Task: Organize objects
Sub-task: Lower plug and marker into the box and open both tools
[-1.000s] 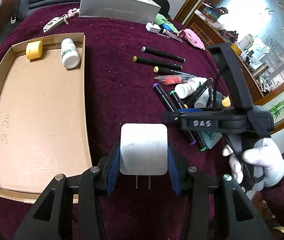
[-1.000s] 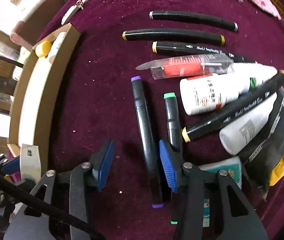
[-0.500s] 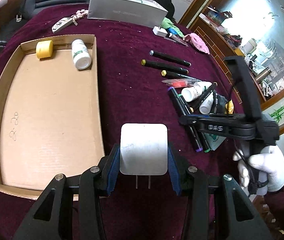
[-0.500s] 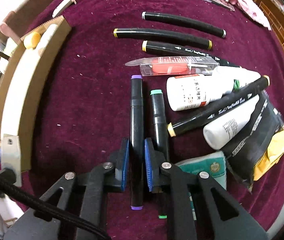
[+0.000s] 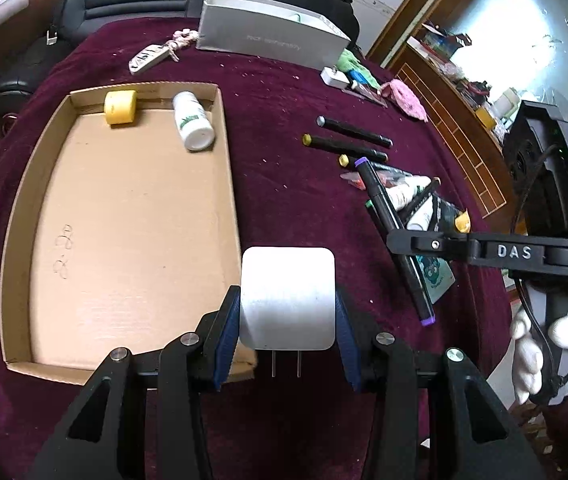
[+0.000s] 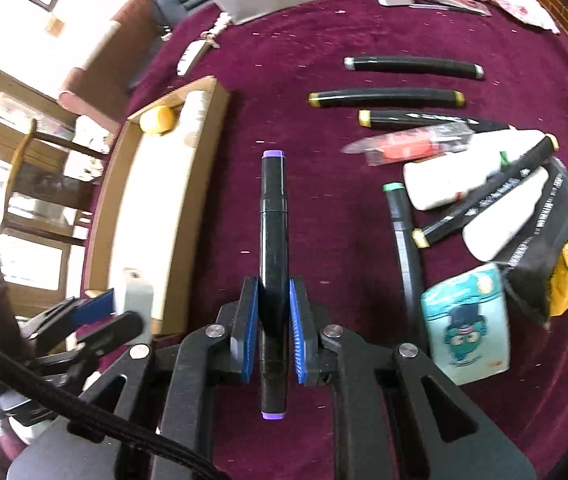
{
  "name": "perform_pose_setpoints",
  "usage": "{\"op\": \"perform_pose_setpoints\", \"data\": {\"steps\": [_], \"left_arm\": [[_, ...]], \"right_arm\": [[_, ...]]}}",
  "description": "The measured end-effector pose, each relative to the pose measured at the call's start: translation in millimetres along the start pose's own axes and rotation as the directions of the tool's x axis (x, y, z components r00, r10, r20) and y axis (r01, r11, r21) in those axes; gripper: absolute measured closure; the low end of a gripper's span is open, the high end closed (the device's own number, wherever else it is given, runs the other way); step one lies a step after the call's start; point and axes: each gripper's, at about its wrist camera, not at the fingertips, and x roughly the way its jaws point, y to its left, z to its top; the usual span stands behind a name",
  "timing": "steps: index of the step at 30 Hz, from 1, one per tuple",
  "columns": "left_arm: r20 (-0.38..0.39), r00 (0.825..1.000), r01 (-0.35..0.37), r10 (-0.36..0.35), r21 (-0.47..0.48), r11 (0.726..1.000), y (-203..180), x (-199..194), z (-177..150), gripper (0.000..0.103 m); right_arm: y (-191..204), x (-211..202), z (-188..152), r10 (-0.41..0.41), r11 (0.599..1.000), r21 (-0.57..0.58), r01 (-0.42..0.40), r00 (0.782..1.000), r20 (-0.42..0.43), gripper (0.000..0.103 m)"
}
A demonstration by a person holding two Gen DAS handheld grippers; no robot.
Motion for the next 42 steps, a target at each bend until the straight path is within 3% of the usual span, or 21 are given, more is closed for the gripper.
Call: {"op": "perform_pose_setpoints", "data": {"steps": [9, 18, 25, 34, 42], "left_arm": [[0.044, 0.995, -0.085, 0.087, -0.034, 0.996, 49.7, -19.0, 20.7, 0.064], [0.073, 0.987, -0.141, 0.146, -0.074, 0.987, 106.8, -30.3, 45.2, 0.064], [0.089, 0.982, -0.16, 0.169, -0.098, 0.982, 139.5, -22.5, 80.3, 0.064], [0.05, 0.98, -0.191, 0.195, -0.068, 0.979, 158.6, 21.8, 114.9, 0.064], [0.023, 0.977, -0.209, 0.211, -0.067, 0.976, 171.2, 49.1, 130.6, 0.064]], "right_arm": [[53.6, 26.0, 25.3, 0.1, 0.994, -0.033, -0.101, 0.995, -0.025, 0.09], [102.0, 47.4, 46.3, 0.136, 0.989, -0.06, -0.138, 0.99, -0.035, 0.09], [122.1, 72.3, 73.6, 0.155, 0.988, -0.019, -0.156, 0.987, -0.029, 0.09], [134.3, 111.6, 108.1, 0.097, 0.995, 0.021, -0.097, 0.995, -0.015, 0.09], [140.7, 137.9, 130.3, -0.017, 1.0, -0.01, 0.017, 1.0, 0.0, 0.09]]}}
